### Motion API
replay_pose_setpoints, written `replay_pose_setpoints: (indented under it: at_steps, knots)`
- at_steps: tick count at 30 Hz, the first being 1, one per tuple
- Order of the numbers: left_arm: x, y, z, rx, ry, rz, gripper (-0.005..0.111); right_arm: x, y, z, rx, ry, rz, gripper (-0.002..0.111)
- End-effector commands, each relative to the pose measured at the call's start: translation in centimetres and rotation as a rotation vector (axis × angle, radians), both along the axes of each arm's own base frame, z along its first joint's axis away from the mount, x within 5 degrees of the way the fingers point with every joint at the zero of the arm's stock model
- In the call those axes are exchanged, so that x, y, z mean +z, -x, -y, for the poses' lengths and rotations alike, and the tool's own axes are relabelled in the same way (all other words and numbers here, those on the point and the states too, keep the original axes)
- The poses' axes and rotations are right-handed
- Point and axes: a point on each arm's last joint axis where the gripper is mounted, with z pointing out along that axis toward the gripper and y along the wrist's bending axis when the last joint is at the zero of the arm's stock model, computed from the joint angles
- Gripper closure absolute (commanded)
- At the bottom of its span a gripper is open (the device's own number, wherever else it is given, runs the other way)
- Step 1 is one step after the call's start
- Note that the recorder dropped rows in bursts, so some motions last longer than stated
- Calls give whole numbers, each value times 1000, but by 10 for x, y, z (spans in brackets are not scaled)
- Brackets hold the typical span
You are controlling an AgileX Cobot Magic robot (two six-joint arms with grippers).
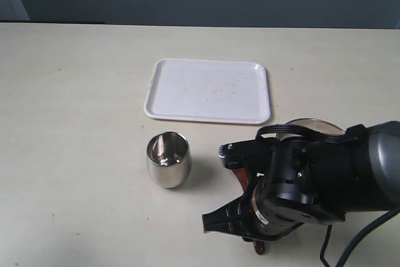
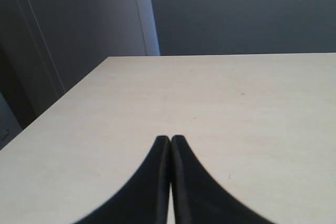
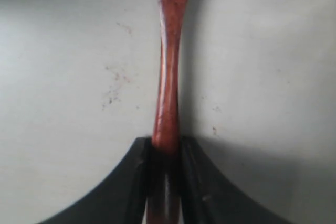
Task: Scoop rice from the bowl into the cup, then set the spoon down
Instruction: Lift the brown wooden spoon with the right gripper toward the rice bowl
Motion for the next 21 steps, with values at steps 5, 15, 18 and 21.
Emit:
replay_pose_setpoints:
  at_steps: [5,15,18,21]
  knots:
    - [3,0,0,0,2,22,106,2,-1,6,90,71,9,109]
    - [3,0,0,0,2,22,106,53,3,16,154,-25,100,109]
    - [3,0,0,0,2,22,106,71,6,19,214,-87,129,109]
    - [3,0,0,0,2,22,106,88,10,22,238,-159,159,109]
